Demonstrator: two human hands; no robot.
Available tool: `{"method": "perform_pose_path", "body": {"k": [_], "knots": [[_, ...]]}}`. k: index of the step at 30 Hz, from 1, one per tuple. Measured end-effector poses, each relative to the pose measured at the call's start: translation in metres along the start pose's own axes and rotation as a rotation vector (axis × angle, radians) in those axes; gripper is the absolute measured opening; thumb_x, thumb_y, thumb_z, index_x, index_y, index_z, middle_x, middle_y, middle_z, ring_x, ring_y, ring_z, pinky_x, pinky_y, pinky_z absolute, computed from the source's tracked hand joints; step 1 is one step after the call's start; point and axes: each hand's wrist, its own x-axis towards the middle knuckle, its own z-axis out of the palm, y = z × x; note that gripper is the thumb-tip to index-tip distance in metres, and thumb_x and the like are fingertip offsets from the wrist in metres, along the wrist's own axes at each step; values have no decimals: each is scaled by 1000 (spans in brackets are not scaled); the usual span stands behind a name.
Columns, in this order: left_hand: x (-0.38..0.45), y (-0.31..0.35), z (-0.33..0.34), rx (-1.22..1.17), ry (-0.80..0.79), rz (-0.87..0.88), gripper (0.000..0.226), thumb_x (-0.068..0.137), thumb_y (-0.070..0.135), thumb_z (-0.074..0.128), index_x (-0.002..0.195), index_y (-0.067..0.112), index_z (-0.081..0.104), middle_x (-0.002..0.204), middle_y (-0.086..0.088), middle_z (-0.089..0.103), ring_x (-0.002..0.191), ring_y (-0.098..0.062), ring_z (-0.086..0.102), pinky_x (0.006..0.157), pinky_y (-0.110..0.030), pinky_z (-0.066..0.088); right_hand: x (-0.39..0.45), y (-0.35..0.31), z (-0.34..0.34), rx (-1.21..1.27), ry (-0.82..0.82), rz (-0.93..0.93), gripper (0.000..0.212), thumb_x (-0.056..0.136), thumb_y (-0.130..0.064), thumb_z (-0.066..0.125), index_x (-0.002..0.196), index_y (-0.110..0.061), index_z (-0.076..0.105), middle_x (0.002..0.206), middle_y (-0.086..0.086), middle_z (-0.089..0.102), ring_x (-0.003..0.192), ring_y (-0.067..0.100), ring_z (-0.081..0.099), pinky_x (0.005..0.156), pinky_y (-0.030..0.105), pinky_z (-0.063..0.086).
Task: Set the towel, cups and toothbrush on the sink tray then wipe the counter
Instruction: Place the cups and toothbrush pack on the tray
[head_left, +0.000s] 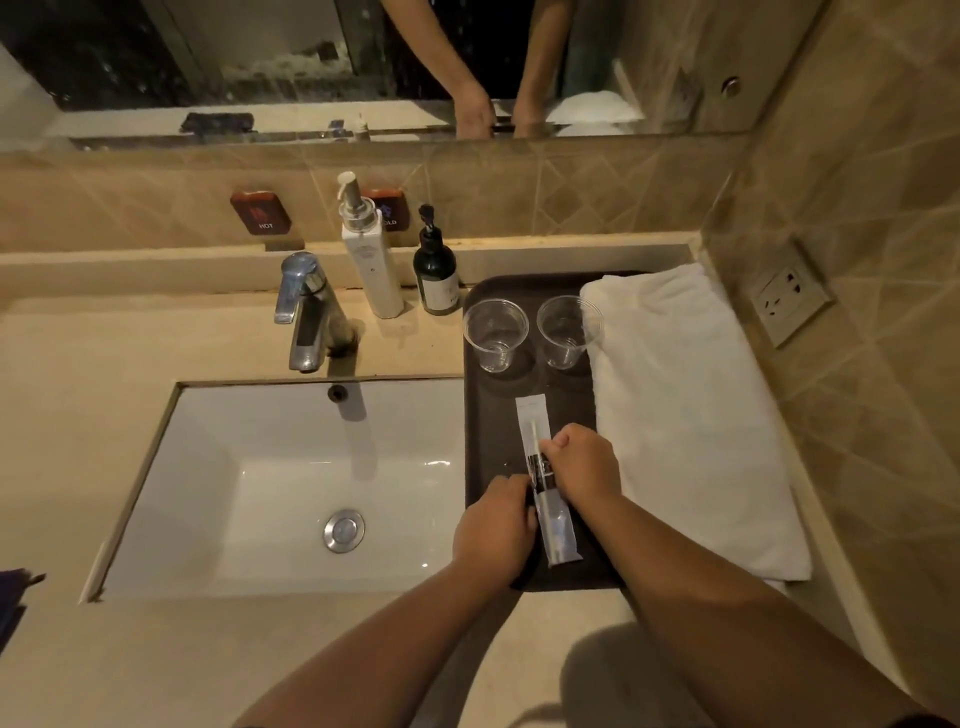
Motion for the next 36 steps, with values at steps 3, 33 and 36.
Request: {"method": "perform_pose_path", "body": {"k": [3,33,36], "knots": [[-2,-2,0,21,15,5,14,99,36,47,103,29,59,99,5,59,73,-10,58,68,-32,55,0,0,2,61,-6,-2,35,91,-28,63,59,-18,54,62,3,61,58,16,55,56,30,43],[-7,-11,17,463,-37,273,71,85,33,67,148,16,37,153,-5,41,138,-26,36,108,-41,32,-15,29,8,-644,-107,-509,47,98,-33,52,142,-21,43,149,1,44,133,24,39,104,32,38],[-7,-11,14,476,-36,276,74,85,35,68,148,17,35,154,-5,39,139,-26,34,109,-41,31,-15,24,6,-606,-84,-502,38,97,-29,51,134,-18,50,141,3,50,124,24,46,98,30,41]]}}
